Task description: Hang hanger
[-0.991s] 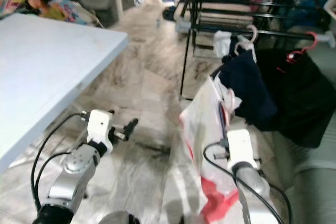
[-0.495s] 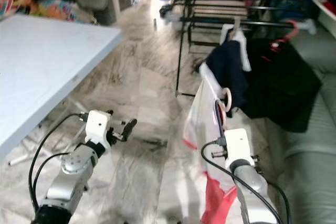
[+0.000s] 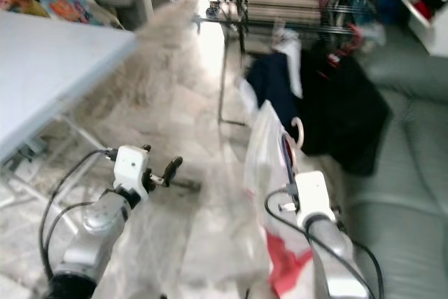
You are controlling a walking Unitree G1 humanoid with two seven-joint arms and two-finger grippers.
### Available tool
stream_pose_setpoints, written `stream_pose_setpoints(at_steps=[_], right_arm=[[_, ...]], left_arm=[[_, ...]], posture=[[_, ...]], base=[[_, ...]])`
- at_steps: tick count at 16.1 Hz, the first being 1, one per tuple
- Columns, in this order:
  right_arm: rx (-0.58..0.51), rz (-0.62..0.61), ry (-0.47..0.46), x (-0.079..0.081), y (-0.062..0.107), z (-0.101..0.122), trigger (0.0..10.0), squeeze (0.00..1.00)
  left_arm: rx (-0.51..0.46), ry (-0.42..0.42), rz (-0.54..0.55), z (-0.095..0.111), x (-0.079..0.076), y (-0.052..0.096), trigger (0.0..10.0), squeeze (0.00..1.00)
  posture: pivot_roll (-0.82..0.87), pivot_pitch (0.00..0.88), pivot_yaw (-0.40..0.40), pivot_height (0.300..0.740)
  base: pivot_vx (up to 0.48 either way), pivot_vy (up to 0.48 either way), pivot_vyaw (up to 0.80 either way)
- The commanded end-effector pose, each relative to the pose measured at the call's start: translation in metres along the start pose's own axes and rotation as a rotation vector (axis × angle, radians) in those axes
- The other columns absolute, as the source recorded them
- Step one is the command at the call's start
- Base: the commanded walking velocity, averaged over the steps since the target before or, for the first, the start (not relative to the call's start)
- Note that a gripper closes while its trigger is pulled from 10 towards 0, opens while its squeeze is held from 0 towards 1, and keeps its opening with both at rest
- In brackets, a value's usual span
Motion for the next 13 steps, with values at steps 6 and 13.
stream_pose_setpoints(at_steps=[6,13], right_arm=[[-0.137,0.084,0.053,0.010,-0.008,0.037,10.0,0.00],[-0.233,0.133,0.053,0.015,-0.009,0.057,10.0,0.00]], left_arm=[[-0.008,-0.040,0.149,0.008,0.025,-0.003,10.0,0.00],[0.006,-0.051,0.185,0.006,0.029,-0.004,10.0,0.00]], posture=[[-0.09,0.000,0.060,0.740],[-0.09,0.000,0.060,0.740]], base=[[0.000,0.000,0.53],[0.000,0.000,0.80]])
Point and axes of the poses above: a point about 5 cm out from each wrist's last joint towards the gripper, its own y axis pointing back from the gripper into the wrist, its own z axis along the axis of the wrist's last joint, x = y × z, the point moved 2 cm from there along -y, pointing out of the wrist towards the gripper, and after that the axes turned 6 degrees about -y, right-handed, at the moved point
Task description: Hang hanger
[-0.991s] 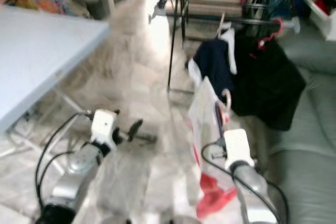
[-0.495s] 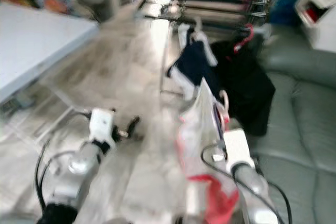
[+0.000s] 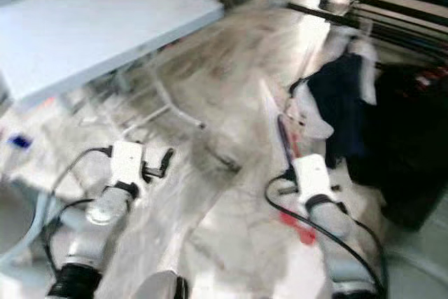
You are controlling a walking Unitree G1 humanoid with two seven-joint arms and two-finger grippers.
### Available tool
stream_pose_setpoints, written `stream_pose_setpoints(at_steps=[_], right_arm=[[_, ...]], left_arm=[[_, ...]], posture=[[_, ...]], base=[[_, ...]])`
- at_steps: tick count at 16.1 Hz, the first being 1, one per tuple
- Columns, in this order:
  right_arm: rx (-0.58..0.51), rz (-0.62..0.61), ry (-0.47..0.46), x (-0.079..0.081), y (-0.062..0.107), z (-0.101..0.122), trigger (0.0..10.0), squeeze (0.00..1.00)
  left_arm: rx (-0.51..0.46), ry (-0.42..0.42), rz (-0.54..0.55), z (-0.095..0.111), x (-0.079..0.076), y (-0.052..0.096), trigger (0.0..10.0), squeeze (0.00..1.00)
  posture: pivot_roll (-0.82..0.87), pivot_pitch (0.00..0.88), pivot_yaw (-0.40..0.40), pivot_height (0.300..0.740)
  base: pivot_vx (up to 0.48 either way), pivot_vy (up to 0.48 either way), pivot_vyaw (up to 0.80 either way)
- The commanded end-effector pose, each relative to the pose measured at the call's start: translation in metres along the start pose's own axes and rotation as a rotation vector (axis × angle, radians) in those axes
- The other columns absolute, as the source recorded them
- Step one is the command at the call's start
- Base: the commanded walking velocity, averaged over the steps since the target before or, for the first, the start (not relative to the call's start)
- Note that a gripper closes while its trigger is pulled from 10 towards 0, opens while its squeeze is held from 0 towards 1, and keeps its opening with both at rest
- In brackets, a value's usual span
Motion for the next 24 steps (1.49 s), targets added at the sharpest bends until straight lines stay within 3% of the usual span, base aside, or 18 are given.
stream_pose_setpoints(at_steps=[1,6,10,11,14,16,19,21,24], right_arm=[[-0.102,0.029,0.000,0.003,0.002,0.020,10.0,0.00],[-0.218,0.124,-0.025,0.014,-0.002,0.053,10.0,0.00],[-0.239,0.206,-0.059,0.024,-0.002,0.063,10.0,0.00],[-0.233,0.225,-0.057,0.026,-0.002,0.063,10.0,0.00],[-0.137,0.335,0.062,0.037,0.002,0.049,10.0,0.00],[-0.143,0.355,0.023,0.044,0.000,0.050,10.0,0.00],[-0.133,0.471,0.090,0.066,0.003,0.051,10.0,0.00],[-0.152,0.506,0.054,0.075,0.004,0.058,10.0,0.00],[-0.149,0.519,0.092,0.081,0.003,0.057,10.0,0.00]], left_arm=[[-0.014,-0.017,-0.032,0.004,-0.006,-0.001,10.0,0.00],[-0.025,-0.008,-0.053,0.006,-0.011,-0.003,10.0,0.00],[-0.062,0.030,-0.137,0.014,-0.023,-0.006,10.0,0.00],[-0.068,0.037,-0.145,0.016,-0.024,-0.007,10.0,0.00],[-0.079,0.069,-0.212,0.024,-0.030,-0.013,10.0,0.00],[-0.078,0.079,-0.265,0.026,-0.040,-0.016,10.0,0.00],[-0.086,0.171,-0.333,0.036,-0.051,-0.020,10.0,0.00],[-0.073,0.168,-0.381,0.036,-0.059,-0.021,10.0,0.00],[-0.084,0.238,-0.394,0.043,-0.063,-0.023,10.0,0.00]], posture=[[-0.10,0.000,0.059,0.740],[-0.10,0.000,0.053,0.740],[-0.10,0.000,0.056,0.740],[-0.10,0.000,0.057,0.740],[-0.11,0.000,0.067,0.740],[-0.11,0.000,0.073,0.740],[-0.11,0.000,0.079,0.740],[-0.11,0.000,0.082,0.740],[-0.11,0.000,0.087,0.740]], base=[[0.000,0.000,0.80],[0.000,0.000,0.80],[0.000,0.000,0.70],[0.000,0.000,0.00],[0.000,0.000,0.00],[0.000,0.000,0.00],[0.000,0.000,0.00],[0.000,0.000,0.00],[0.000,0.000,0.00]])
Point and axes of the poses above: a point about 5 cm out from each wrist's last joint towards the gripper, its own y axis pointing back from the gripper into the wrist, its own z axis along the axis of the wrist's last joint, x = y × z, the point moved 2 cm from there along -y, pointing out of the wrist towards the gripper, and after that the axes turned 6 degrees about -y, right-handed, at the moved point
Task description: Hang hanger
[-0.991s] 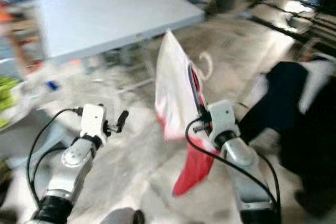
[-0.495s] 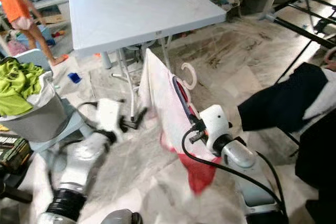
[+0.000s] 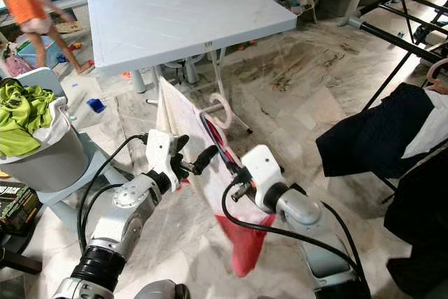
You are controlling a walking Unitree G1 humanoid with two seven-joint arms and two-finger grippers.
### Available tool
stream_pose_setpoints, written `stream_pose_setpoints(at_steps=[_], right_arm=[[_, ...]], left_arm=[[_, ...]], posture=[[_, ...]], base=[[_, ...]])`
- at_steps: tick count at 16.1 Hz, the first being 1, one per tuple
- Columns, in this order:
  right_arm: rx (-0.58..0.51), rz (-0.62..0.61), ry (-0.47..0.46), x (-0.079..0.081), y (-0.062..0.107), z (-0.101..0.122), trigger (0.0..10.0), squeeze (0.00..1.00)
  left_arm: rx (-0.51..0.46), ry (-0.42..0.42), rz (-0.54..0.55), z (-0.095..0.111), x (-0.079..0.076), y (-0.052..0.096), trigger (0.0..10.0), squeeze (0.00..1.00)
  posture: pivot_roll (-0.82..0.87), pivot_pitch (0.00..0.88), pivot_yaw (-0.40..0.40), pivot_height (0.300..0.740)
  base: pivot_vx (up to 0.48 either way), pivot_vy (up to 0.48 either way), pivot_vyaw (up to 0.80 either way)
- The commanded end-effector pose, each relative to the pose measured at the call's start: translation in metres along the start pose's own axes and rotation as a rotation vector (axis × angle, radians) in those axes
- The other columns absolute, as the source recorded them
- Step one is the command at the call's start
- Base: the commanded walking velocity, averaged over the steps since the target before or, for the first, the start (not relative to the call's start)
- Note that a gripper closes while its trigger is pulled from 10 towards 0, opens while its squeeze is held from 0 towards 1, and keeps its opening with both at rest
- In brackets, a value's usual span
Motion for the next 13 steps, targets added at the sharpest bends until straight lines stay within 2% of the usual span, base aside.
stream_pose_setpoints(at_steps=[1,4,6,8,13], right_arm=[[-0.035,-0.005,0.046,0.001,-0.005,0.010,10.0,0.00],[-0.012,0.026,0.051,0.006,-0.005,0.007,10.0,0.00],[0.021,-0.028,0.069,-0.002,-0.004,-0.001,10.0,0.00],[0.022,-0.129,0.042,-0.017,-0.008,-0.002,10.0,0.00],[0.007,-0.118,0.030,-0.011,-0.015,0.000,10.0,0.00]], left_arm=[[-0.010,0.007,-0.002,0.007,0.002,-0.003,10.0,0.00],[-0.017,0.044,0.028,0.010,0.008,-0.003,10.0,0.00],[-0.025,0.093,-0.001,0.013,0.006,-0.004,10.0,0.00],[-0.011,0.090,-0.019,0.011,0.002,-0.004,10.0,0.00],[0.010,0.101,-0.053,0.008,-0.004,-0.005,10.0,0.00]], posture=[[-0.11,0.000,0.087,0.740],[-0.11,0.000,0.087,0.740],[-0.11,0.000,0.086,0.740],[-0.11,0.000,0.087,0.740],[-0.11,0.000,0.088,0.740]], base=[[0.000,0.000,0.00],[0.000,0.000,0.00],[0.000,0.000,0.00],[0.000,0.000,0.00],[0.000,0.000,0.00]])
Point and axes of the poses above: a point about 5 cm out from each wrist's last joint towards the gripper, its own y axis pointing back from the gripper into the wrist, its own z axis along the axis of the wrist's last joint, x = y × z, the point moved 2 cm from there along -y, pointing out of the wrist towards the gripper, and after that the axes turned 6 degrees about -y, right-handed, at the moved point
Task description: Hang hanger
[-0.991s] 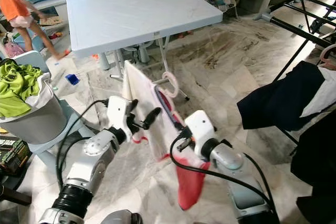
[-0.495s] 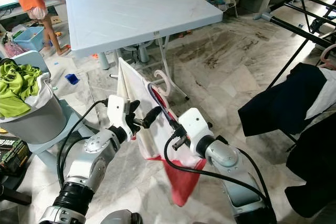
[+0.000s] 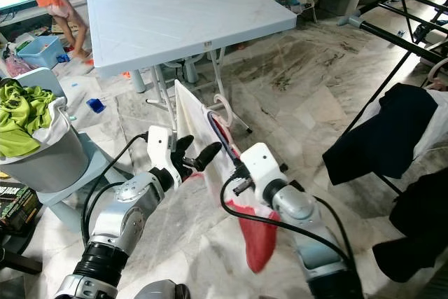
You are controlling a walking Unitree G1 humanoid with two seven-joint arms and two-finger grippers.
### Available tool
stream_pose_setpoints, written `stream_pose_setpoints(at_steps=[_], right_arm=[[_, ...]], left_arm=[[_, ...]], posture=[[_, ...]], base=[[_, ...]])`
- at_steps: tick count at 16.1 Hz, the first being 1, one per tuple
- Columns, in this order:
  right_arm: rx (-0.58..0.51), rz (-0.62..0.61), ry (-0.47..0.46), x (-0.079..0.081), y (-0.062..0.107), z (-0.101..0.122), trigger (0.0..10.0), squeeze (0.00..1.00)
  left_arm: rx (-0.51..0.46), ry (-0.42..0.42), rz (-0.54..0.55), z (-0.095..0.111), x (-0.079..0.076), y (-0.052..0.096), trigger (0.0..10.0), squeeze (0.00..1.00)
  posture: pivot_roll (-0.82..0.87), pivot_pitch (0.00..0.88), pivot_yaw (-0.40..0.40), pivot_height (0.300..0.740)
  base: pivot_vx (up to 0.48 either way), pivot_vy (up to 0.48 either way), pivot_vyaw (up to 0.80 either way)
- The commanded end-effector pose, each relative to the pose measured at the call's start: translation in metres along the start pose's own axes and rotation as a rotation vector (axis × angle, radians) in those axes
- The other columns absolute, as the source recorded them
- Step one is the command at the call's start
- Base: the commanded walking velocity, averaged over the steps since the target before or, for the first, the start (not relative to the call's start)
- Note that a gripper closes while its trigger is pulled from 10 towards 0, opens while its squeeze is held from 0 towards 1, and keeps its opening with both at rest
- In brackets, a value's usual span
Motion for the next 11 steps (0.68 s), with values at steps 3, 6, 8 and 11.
stream_pose_setpoints(at_steps=[3,6,8,11], right_arm=[[-0.064,0.165,-0.020,0.019,0.010,0.019,10.0,0.00],[-0.036,0.185,-0.019,0.017,0.021,0.013,10.0,0.00],[-0.024,0.196,-0.017,0.016,0.027,0.011,10.0,0.00],[0.009,0.190,-0.008,0.008,0.037,0.006,10.0,0.00]], left_arm=[[0.009,-0.017,0.016,0.003,0.006,-0.001,10.0,0.00],[0.015,-0.026,0.040,0.002,0.013,-0.001,10.0,0.00],[0.017,-0.029,0.047,0.003,0.015,0.000,10.0,0.00],[0.022,-0.048,0.057,0.002,0.019,0.002,10.0,0.00]], posture=[[-0.11,0.000,0.091,0.740],[-0.11,0.000,0.093,0.740],[-0.11,0.000,0.095,0.740],[-0.11,0.000,0.098,0.740]], base=[[0.000,0.000,0.00],[0.000,0.000,0.00],[0.000,0.000,0.00],[0.000,0.000,0.00]])
Point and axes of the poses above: a point about 5 cm out from each wrist's last joint towards the gripper, its own y axis pointing back from the gripper into the wrist, its own z axis along the axis of the wrist's last joint, x = y × z, the point moved 2 cm from there along -y, pointing out of the wrist towards the gripper, and after that the axes turned 6 degrees about -y, right-handed, at the moved point
